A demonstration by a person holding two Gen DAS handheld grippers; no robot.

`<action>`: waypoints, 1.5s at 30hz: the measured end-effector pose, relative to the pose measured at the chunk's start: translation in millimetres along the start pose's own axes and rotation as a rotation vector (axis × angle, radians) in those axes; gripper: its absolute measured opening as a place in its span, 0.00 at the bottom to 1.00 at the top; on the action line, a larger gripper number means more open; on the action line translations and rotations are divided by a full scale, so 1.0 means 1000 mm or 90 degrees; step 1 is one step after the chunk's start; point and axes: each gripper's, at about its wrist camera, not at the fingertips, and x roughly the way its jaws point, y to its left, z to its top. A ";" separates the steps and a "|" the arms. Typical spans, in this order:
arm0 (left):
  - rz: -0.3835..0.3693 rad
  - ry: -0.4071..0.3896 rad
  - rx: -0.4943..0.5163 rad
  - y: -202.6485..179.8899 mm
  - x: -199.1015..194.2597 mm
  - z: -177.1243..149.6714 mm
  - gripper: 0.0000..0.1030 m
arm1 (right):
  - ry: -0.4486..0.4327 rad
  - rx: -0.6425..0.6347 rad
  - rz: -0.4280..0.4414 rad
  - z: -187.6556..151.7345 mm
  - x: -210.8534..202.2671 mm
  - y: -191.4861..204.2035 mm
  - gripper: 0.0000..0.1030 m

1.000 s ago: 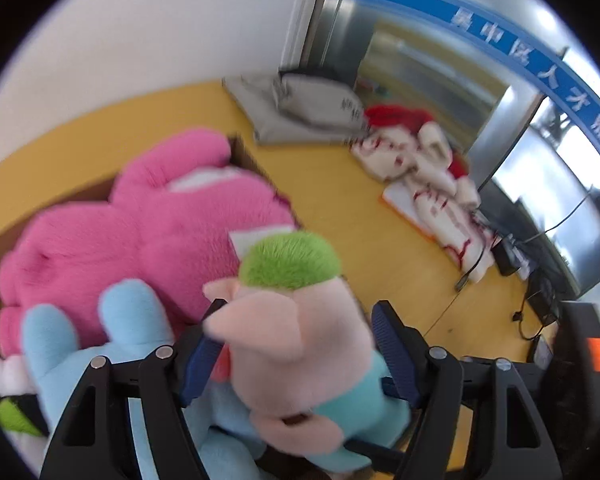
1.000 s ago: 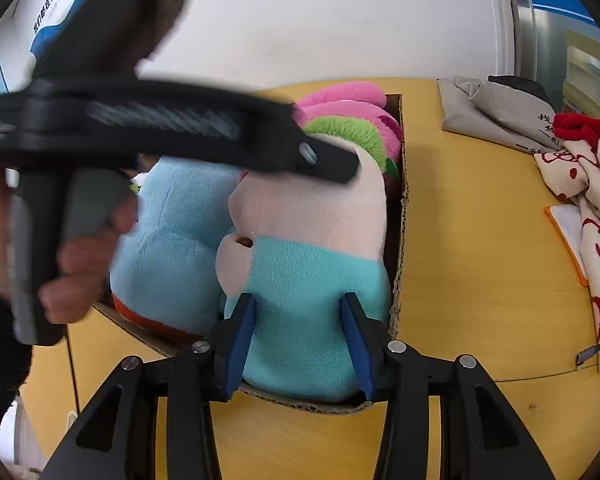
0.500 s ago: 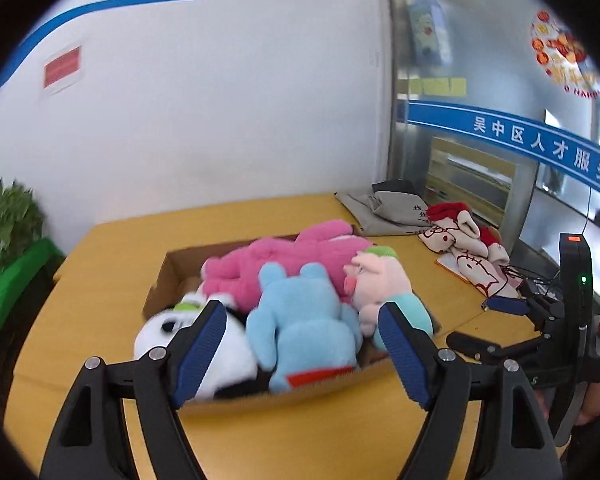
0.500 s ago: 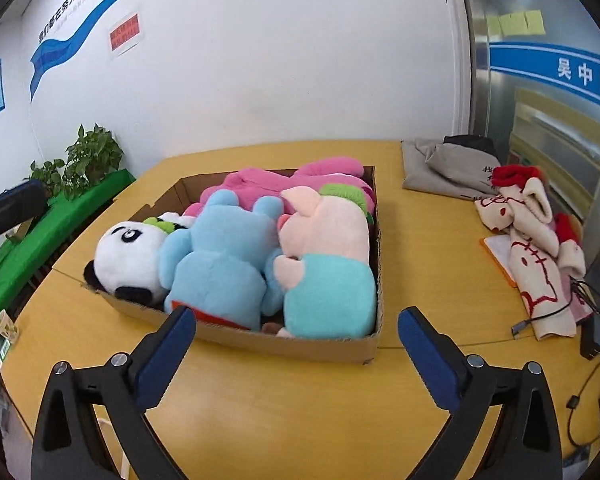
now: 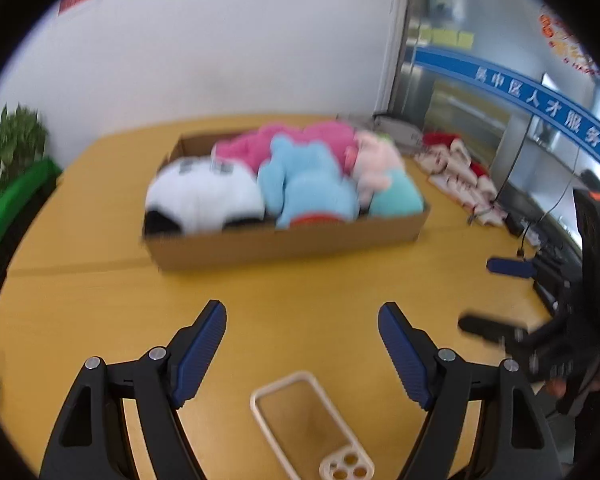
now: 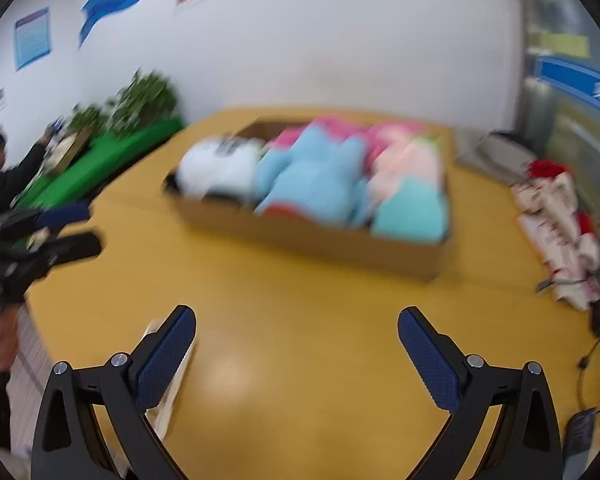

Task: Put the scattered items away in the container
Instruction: 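Open both grippers and move them to the clear phone case, then close both grippers on the phone case's white frame edges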

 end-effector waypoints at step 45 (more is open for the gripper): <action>-0.312 0.235 0.372 -0.024 0.130 -0.010 0.75 | 0.157 -0.210 0.096 -0.060 0.088 0.005 0.89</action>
